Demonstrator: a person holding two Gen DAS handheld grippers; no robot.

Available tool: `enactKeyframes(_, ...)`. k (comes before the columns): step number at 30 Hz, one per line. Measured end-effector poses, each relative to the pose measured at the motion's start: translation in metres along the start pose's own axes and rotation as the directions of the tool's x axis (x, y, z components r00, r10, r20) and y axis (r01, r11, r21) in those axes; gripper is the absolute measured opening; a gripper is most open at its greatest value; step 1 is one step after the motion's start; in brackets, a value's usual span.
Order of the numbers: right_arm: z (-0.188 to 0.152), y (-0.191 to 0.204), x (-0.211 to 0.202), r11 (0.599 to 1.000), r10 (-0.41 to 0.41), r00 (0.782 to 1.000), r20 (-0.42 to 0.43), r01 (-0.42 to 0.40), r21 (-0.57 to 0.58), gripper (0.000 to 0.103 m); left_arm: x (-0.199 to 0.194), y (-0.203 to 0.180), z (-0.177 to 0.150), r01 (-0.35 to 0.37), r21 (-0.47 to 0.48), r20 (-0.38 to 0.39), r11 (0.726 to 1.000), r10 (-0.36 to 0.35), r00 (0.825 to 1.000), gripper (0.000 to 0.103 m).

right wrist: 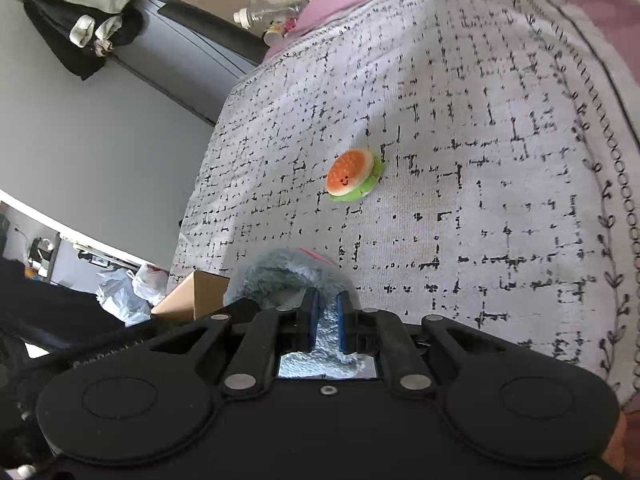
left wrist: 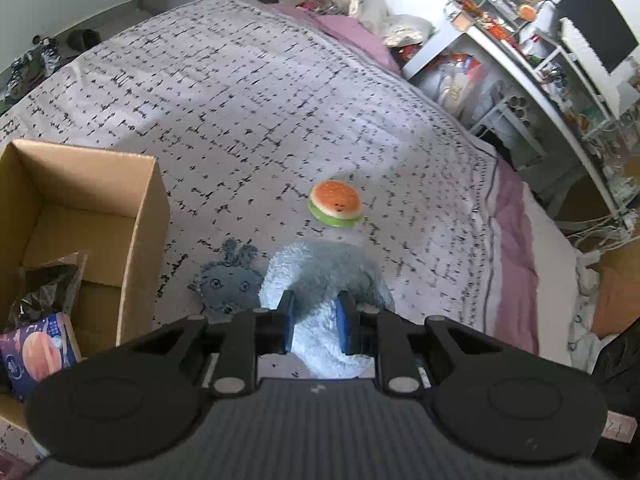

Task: Organize soft objects
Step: 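Lift the fluffy plush with both tools and carry it over the box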

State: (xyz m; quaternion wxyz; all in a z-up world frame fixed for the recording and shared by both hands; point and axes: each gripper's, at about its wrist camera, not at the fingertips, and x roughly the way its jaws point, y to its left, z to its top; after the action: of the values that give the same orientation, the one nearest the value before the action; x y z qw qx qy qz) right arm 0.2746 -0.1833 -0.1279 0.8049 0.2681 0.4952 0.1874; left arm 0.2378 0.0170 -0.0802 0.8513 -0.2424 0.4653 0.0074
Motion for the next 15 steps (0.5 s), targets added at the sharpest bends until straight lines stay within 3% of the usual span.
enactKeyframes(15,-0.015,0.046,-0.038,0.996,0.013,0.998,0.065,-0.008,-0.085,0.010,-0.056,0.010,0.001,0.059,-0.021,0.070,0.998,-0.058,0.996,0.019)
